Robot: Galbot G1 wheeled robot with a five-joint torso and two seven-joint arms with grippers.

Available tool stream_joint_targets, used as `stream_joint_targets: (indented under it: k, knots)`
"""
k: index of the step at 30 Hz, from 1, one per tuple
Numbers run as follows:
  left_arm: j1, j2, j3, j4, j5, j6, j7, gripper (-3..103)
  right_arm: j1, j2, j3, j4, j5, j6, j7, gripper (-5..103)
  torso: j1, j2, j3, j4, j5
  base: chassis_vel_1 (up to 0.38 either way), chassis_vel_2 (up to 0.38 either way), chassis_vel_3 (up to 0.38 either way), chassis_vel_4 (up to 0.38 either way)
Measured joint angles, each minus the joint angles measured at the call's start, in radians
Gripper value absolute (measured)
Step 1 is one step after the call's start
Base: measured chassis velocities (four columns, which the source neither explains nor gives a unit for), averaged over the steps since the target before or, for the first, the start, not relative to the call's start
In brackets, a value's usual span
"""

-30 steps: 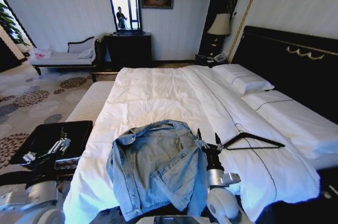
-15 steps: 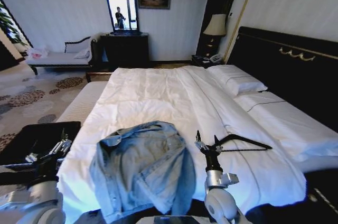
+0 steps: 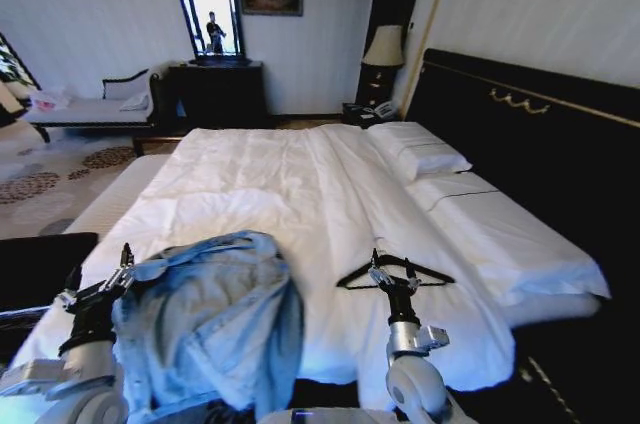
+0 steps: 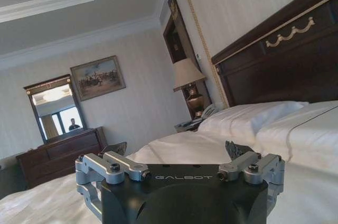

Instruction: Pick up the clothes from the bed and hang them on the clothes hanger.

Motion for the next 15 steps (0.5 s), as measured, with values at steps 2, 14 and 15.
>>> stream_joint_targets:
  k: [2,14,15]
  knots:
    - [0.000,-0.001,0.001,0.000,0.002,-0.001,0.000,100,0.002,-0.001,0.000,-0.002,-0.003,0.001,-0.002,100,0.000,0.000,0.000,0.0000,0.0003,-0.328,-0.324,0.310,0.321]
    - [0.003,-0.008,0.002,0.003,0.011,-0.012,0.001,100,0.072,-0.100,-0.005,-0.015,-0.038,-0.178,0.070,100,0.000,0.000,0.000,-0.0002,-0.0007,-0.107,-0.098,0.093,0.089]
    - [0.003,-0.009,0.001,-0.003,0.011,-0.013,0.001,100,0.098,-0.145,-0.014,0.001,-0.014,-0.247,0.091,100,0.000,0.000,0.000,-0.0002,-0.0014,0.049,0.075,-0.033,-0.017]
